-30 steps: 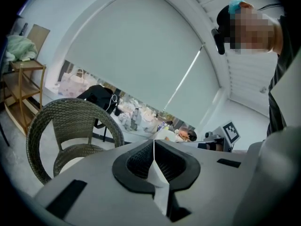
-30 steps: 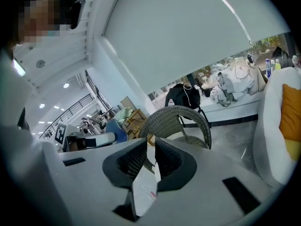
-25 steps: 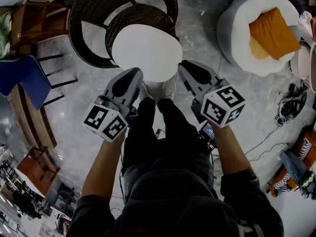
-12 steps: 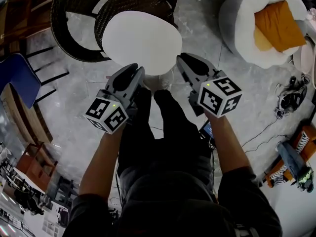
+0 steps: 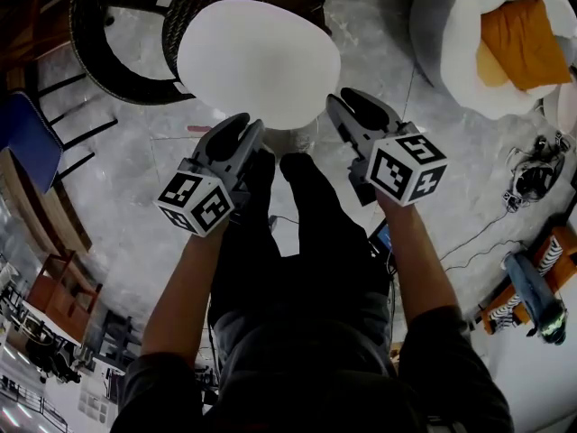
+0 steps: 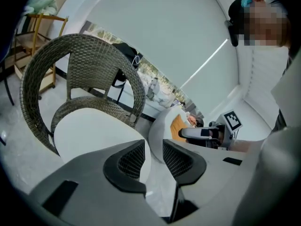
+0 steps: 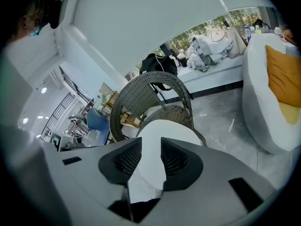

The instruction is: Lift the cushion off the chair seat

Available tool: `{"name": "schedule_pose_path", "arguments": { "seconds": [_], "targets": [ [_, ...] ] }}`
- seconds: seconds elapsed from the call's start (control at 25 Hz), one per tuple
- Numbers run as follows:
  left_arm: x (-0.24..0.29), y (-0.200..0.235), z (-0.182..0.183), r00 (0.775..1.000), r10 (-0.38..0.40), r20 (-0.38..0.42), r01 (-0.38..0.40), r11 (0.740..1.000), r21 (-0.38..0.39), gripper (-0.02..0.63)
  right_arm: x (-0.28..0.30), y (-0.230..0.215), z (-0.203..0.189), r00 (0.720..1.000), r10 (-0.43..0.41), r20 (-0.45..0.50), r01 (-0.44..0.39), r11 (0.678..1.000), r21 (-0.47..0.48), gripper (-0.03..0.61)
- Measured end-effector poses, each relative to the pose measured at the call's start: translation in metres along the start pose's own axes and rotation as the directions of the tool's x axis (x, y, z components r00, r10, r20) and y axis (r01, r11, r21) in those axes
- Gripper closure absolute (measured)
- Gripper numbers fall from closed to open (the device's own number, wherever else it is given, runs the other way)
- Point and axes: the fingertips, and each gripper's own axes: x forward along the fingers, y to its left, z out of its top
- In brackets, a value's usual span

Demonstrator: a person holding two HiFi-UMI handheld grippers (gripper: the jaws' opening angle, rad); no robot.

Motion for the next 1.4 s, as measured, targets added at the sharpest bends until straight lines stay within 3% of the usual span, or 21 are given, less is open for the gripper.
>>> {"name": "schedule_pose_path", "arguments": {
  "seconds": [0.76,1.4],
  "targets": [
    [0.019,0.070,-0.097,0.995,0.065,-0.074,-0.076,0.983,-0.168,0.465,0.049,-0.075,-0.077,0.993,-0.064,-0.097,0.070,0.996,0.060,0.423],
    [0.049,0.108,-0.171,0.987,0.071,-0.147,-0.109,0.957,-0.269,0.465,0.080,-0.110,-0.129,0.986,-0.082,-0.145,0.096,0.991,0.089,0.419]
  ]
}}
